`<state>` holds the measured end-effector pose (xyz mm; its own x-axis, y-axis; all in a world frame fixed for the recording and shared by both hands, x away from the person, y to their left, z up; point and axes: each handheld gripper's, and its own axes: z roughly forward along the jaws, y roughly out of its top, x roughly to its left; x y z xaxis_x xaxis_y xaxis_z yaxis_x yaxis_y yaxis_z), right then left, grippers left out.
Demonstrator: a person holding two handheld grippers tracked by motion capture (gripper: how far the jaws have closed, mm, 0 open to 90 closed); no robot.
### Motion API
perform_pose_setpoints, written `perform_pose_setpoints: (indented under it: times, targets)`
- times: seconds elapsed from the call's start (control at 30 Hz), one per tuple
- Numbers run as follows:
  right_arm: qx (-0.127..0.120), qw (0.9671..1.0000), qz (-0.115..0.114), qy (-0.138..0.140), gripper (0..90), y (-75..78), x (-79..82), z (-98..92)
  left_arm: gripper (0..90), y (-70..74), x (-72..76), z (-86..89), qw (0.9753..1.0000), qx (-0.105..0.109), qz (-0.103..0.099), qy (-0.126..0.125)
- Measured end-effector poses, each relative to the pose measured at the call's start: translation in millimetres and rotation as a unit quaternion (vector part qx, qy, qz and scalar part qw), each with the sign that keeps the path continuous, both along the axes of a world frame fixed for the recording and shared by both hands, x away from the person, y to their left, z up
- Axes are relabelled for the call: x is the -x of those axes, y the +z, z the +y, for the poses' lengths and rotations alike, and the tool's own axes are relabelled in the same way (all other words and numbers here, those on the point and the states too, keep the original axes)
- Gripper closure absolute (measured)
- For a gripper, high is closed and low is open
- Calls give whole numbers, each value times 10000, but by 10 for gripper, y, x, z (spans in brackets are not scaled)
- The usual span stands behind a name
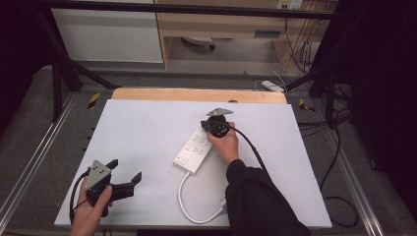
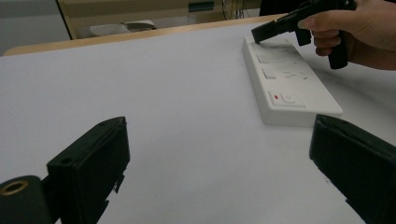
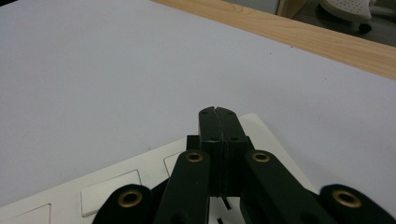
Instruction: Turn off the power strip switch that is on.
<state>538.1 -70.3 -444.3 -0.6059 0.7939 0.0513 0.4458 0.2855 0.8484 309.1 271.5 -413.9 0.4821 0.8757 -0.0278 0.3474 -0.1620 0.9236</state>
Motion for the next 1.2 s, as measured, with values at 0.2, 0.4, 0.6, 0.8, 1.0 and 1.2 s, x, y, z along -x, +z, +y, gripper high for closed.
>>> perform_pose_setpoints:
  times: [0.2, 0.4, 0.6, 0.8, 1.0, 1.2]
  targets:
    - [-36, 10000, 3, 1, 900, -6, -5, -2, 52, 1, 1, 1, 10000, -1, -2, -1]
    - [-39, 10000, -12, 5, 900, -10, -3, -4, 52, 0, 2, 0, 10000, 0, 0, 4]
    - [-93, 10000, -25, -4, 900, -24, 0, -10, 52, 1, 1, 0, 10000, -1, -2, 0]
    - [-251, 9997, 17, -58, 900, -66, 9, -59, 52, 0, 1, 1, 10000, -2, -3, 2]
    - [-206, 9997, 110, -74, 900, -40, -6, -52, 52, 3, 1, 7, 10000, -3, -9, 9]
    - [-178, 9998, 82, -71, 900, -39, -9, -46, 52, 3, 1, 7, 10000, 2, -16, 7]
